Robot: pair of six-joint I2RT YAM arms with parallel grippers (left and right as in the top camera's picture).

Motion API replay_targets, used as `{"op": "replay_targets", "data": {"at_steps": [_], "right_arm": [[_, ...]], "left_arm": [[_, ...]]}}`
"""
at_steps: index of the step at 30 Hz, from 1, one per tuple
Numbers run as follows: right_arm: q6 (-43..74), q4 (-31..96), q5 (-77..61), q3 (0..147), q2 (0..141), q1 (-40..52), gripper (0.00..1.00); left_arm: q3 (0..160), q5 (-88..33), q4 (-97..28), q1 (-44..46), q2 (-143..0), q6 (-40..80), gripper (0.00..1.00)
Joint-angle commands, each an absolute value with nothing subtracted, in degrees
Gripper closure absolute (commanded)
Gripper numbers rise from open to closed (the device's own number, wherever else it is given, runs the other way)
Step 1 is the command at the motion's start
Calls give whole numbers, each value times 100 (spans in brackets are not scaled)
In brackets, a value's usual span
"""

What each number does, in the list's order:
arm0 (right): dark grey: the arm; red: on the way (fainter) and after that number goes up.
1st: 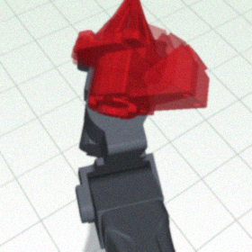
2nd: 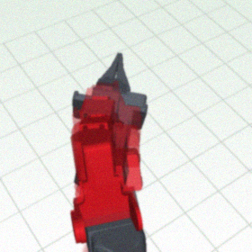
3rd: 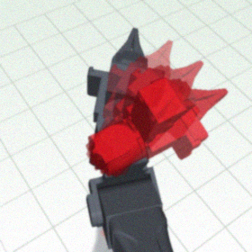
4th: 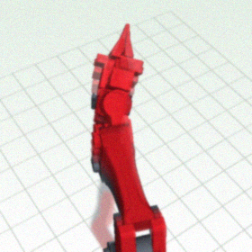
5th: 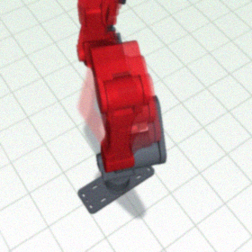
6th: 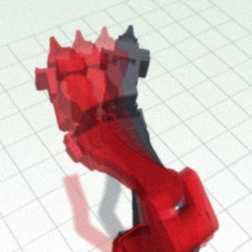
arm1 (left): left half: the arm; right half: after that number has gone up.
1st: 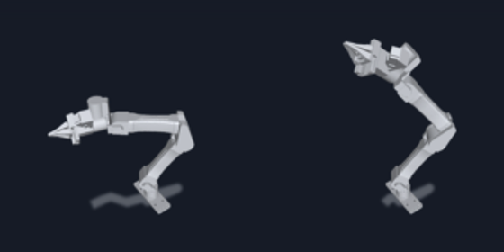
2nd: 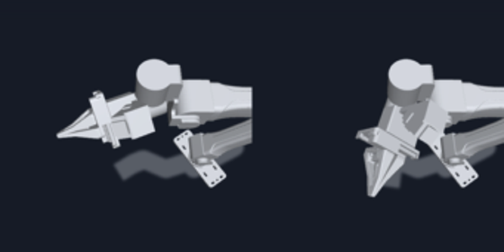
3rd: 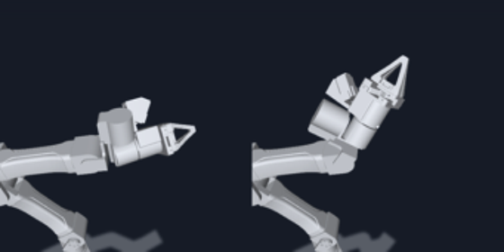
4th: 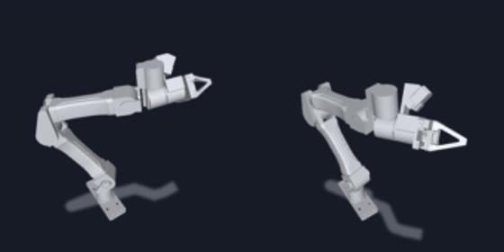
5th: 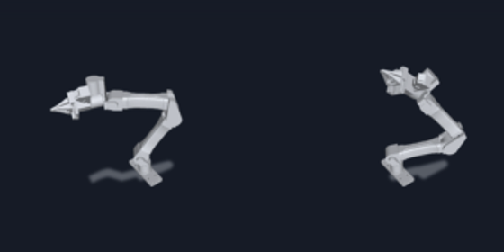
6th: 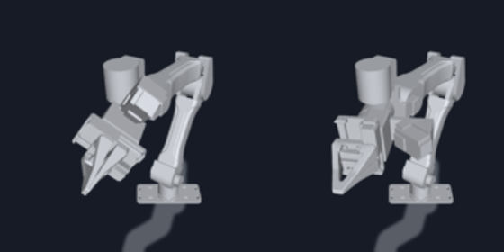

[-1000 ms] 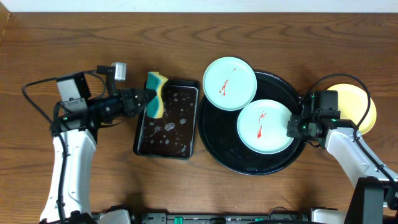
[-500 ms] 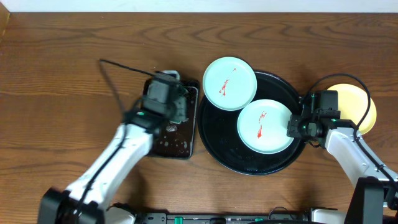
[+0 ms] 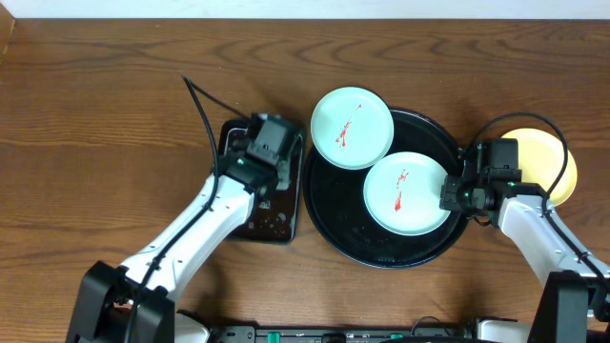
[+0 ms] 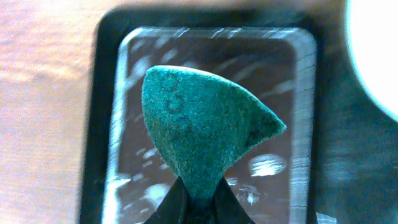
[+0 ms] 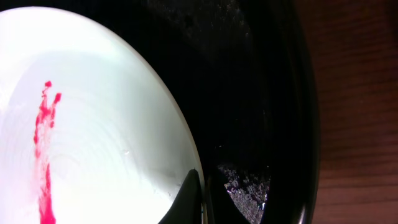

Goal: Clean dirty plates on tray and stack at the side
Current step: 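Scrub the pale green plate in the round tray with the left-held sponge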

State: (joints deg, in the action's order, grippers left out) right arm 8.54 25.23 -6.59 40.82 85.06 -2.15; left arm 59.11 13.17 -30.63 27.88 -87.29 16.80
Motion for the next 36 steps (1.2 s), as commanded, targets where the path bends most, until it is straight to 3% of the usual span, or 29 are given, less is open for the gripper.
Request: {"op": "replay_targets", "data": {"at_steps": [1,5,12,25,36], "right_arm": [[915,2508,-517,4108,8552,-172,99],[917,2510,-519,4108,8552,-172,99],[917,2519,-543,4108,8552,-169,99],[917,2567,-543,4108,8552,-169,99],[917,2635,-543,4108,8552,-169,99]], "left_arm": [[6333,-10,-2842,2915,-8639,1905,93],[6331,-1052,-1938,3229,-8735,2353,93],[6329,-1133,-626,3966,-9459,3664,92],[6329,-1861,1203,4882,-11004,4237,92],[6331,-563,121,4491,-11367,3938,92]]}}
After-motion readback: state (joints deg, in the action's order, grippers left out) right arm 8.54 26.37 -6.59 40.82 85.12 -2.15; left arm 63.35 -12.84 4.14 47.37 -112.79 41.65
